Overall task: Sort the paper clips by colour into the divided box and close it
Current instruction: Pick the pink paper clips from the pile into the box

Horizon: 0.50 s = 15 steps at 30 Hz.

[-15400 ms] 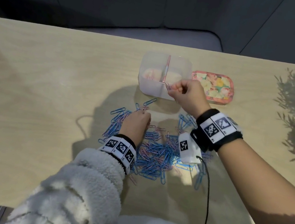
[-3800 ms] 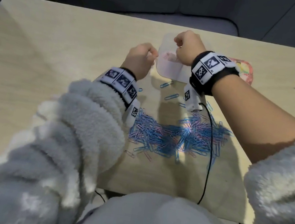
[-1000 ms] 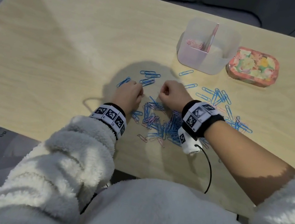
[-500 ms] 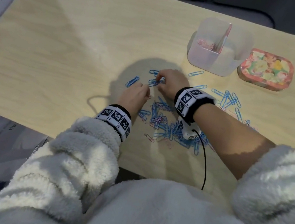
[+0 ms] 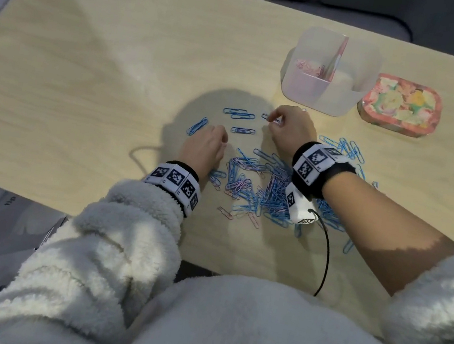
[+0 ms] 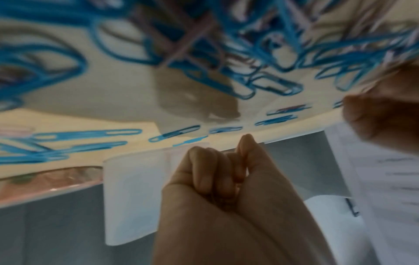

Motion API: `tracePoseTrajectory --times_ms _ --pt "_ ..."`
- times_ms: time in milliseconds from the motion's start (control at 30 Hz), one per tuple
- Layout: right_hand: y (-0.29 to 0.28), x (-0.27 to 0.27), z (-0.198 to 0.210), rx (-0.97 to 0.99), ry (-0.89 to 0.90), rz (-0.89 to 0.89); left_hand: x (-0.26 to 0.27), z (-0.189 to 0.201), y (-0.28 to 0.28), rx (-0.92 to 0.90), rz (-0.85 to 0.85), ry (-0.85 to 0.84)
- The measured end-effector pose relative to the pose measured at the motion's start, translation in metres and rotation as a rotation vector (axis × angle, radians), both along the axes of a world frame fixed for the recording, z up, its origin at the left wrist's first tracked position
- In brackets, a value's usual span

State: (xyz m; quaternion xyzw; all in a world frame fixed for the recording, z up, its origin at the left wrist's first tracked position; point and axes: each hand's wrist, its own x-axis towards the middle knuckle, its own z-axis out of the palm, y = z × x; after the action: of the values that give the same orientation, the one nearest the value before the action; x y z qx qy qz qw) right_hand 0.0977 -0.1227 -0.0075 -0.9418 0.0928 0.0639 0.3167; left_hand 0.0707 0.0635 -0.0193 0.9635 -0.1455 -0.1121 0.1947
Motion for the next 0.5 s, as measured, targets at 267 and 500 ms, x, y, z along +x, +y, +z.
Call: tracePoseTrajectory --times_ms 267,500 --pt "0.026 0.006 -0.002 -0.113 0.133 0.228 0.024 0.01 -0.003 -0.408 0.314 0.288" --pt "-0.005 -0.003 -0.001 0.015 0.036 -0.022 0.046 0.017 -0.018 -0.515 0.431 0.346"
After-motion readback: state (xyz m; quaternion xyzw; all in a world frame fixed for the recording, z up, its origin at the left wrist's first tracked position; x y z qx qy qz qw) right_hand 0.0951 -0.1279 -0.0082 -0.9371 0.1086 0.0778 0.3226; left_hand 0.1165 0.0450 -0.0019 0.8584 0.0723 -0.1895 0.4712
